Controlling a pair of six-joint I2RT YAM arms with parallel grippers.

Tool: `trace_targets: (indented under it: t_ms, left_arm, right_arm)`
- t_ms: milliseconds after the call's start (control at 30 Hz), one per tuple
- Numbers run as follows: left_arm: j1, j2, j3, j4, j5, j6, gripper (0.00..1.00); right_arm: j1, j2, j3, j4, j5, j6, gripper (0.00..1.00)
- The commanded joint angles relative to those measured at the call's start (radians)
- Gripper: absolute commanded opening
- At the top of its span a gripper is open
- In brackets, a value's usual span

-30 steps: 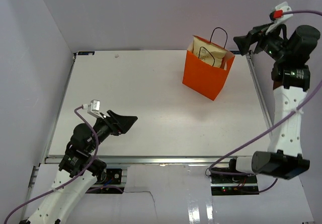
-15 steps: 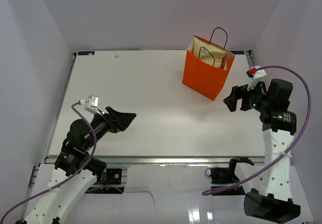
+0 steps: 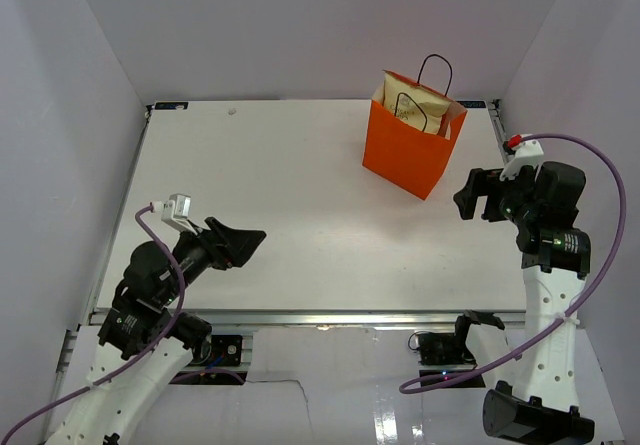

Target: Place the snacks into the paper bag

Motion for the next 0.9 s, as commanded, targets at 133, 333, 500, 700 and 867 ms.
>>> trace_targets:
  t_ms: [133,333,500,700,867]
  left_arm:
    - [0.000,-0.010,0.031,-0.035,-0.019,0.003,0.98]
    - [0.000,0.004,0.034,-0.039,-0.013,0.003,0.98]
    - [0.000,-0.019,0.000,-0.048,-0.073,-0.052,0.98]
    - [0.000,-0.042,-0.003,-0.051,-0.081,-0.059,0.98]
    - [0.001,-0.006,0.020,-0.049,-0.075,-0.045,0.98]
  right_arm:
    - [-0.002,-0.029,0.017,0.059,0.057,0.048,0.90]
    - [-0.002,-0.049,-0.001,0.063,0.076,0.055,0.90]
    - [-0.002,-0.051,-0.003,0.063,0.079,0.059,0.90]
    - [-0.002,-0.054,-0.012,0.075,0.074,0.059,0.90]
    - [-0.001,-0.049,-0.004,0.075,0.077,0.065,0.90]
